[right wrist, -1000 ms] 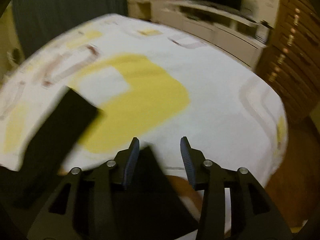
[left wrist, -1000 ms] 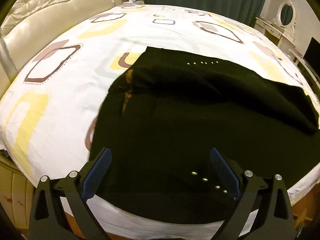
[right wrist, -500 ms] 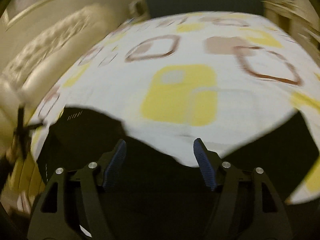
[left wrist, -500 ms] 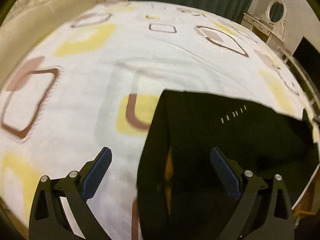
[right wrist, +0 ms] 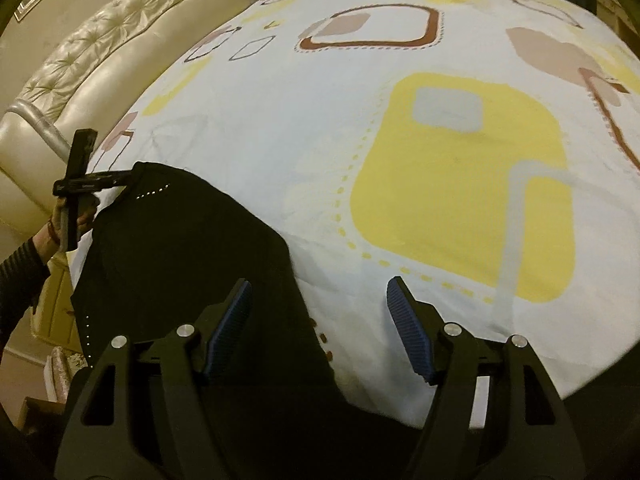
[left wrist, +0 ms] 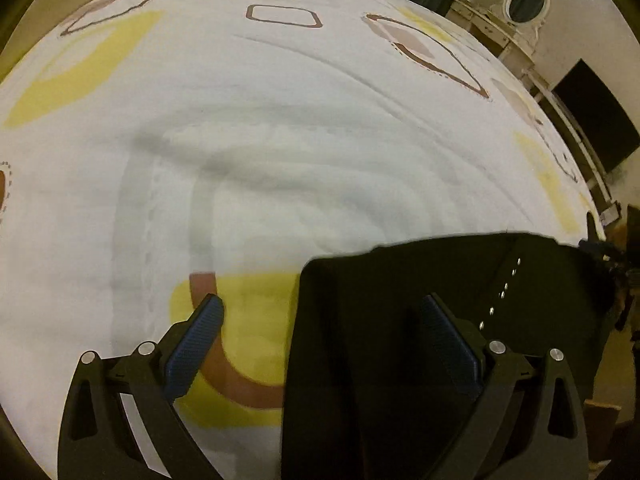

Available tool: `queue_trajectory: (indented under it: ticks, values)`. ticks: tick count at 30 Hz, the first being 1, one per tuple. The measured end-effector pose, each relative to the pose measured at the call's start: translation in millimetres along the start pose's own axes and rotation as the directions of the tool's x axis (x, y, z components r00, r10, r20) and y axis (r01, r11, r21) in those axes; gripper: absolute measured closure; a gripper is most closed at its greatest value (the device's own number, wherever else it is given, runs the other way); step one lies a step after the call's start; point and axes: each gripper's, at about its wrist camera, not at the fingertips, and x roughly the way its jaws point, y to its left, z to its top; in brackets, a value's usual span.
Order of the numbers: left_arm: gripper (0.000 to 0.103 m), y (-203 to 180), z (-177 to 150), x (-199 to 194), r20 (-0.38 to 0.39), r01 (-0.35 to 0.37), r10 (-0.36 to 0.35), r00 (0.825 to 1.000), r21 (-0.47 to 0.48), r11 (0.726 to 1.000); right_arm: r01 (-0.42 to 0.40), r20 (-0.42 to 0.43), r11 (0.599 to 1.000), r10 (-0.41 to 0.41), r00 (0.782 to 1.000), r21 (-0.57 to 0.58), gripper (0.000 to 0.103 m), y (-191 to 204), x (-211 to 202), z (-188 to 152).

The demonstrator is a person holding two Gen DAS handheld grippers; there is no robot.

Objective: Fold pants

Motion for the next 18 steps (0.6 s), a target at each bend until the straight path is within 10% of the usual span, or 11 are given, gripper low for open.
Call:
queue_trajectory:
  ticks: [5, 7, 10, 18]
  values:
    - [0.008, -1.9, 5.2, 2.7, -0.004, 0.031, -0.031, 1.000, -0.009, 0.999, -0.048, -0.067, 0.999, 0.047, 0.997, -0.013, 0.034, 4.6, 14.6, 2.1]
    - [0.029, -6.1, 4.7, 2.4, -0.005, -0.015, 0.015, 1.000, 0.016, 1.000, -0.054, -0.088, 0.998, 0.050, 0.995, -0.042, 0.040, 10.2, 18.0, 1.4]
    - [0.070, -10.0, 5.0, -0.8, -0.024, 0.028, -0.027, 0.999, 0.028, 0.999, -0.009, -0.137, 0.994, -0.006, 0.991, -0.105, 0.088, 21.1, 26.2, 1.5]
    - [0.098, -14.2, 16.2, -31.5, 0.067, 0.073, -0.073, 0.995, -0.005, 0.997, 0.141, 0.058, 0.984, -0.135, 0.989, -0.108, 0.097, 32.8, -17.8, 16.7]
